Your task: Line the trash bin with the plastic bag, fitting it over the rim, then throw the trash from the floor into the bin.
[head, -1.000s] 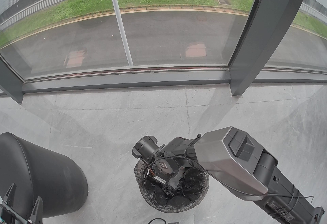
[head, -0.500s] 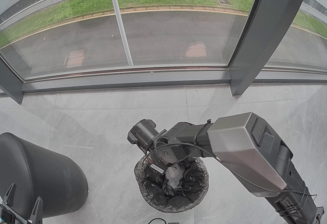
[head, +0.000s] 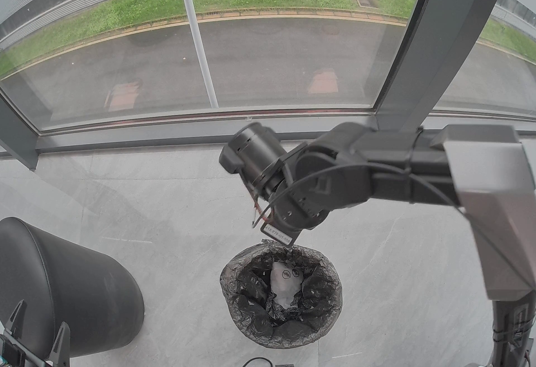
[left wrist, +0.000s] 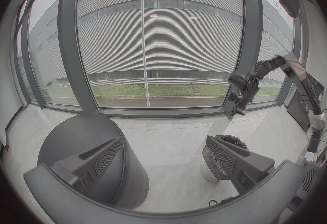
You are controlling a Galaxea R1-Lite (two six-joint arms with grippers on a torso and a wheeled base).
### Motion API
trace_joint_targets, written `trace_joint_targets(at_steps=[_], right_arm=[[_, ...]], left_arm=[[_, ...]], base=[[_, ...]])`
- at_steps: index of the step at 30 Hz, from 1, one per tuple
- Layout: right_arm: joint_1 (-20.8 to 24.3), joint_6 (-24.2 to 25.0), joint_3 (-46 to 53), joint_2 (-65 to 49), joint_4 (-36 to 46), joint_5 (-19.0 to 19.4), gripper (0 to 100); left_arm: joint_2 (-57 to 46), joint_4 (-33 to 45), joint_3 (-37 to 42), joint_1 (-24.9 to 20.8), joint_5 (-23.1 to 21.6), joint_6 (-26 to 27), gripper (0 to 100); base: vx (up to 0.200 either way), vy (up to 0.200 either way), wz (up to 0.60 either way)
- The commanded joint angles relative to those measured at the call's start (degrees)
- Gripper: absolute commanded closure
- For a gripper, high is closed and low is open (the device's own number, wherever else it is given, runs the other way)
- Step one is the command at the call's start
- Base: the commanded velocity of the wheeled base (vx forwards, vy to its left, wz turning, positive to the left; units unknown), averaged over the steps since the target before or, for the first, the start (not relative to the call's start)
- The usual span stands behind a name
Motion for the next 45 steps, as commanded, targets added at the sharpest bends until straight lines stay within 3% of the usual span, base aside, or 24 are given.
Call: trace_joint_targets(at_steps=[1,7,10,14,23,26,31,39,42,45], right_arm=[[-0.8,-0.5,0.0,-12.0,6.0,-2.8,100],[-6.2,-0.2,0.0,-25.1,18.6,-7.2,100],[-8.7,-0.2,0.0,-27.8,21.1,-7.6,100],[-17.6,-0.4,0.0,-35.1,26.9,-7.7,100],[-28.6,-0.3,0.0,-44.4,35.4,-7.6,100],[-35.7,-0.5,0.0,-49.0,37.7,-6.6,100],[-45.8,-0.8,0.0,-55.1,38.1,-2.9,100],[-59.6,-2.9,0.0,-69.2,43.1,9.9,100],[-61.7,-2.9,0.0,-75.6,44.1,14.4,100],[-62.0,-3.0,0.0,-82.8,43.8,15.3,100]], left_arm=[[-1.0,0.0,1.0,0.0,-0.1,0.0,0],[-1.0,0.0,1.0,0.0,-0.1,0.0,0],[-1.0,0.0,1.0,0.0,0.0,0.0,0],[-1.0,0.0,1.0,0.0,0.0,0.0,0],[-1.0,0.0,1.0,0.0,0.0,0.0,0],[-1.0,0.0,1.0,0.0,0.0,0.0,0],[-1.0,0.0,1.0,0.0,0.0,0.0,0],[-1.0,0.0,1.0,0.0,0.0,0.0,0],[-1.0,0.0,1.0,0.0,0.0,0.0,0],[-1.0,0.0,1.0,0.0,0.0,0.0,0]], base=[[0.0,0.0,0.0],[0.0,0.0,0.0],[0.0,0.0,0.0],[0.0,0.0,0.0],[0.0,0.0,0.0],[0.0,0.0,0.0],[0.0,0.0,0.0],[0.0,0.0,0.0],[0.0,0.0,0.0],[0.0,0.0,0.0]])
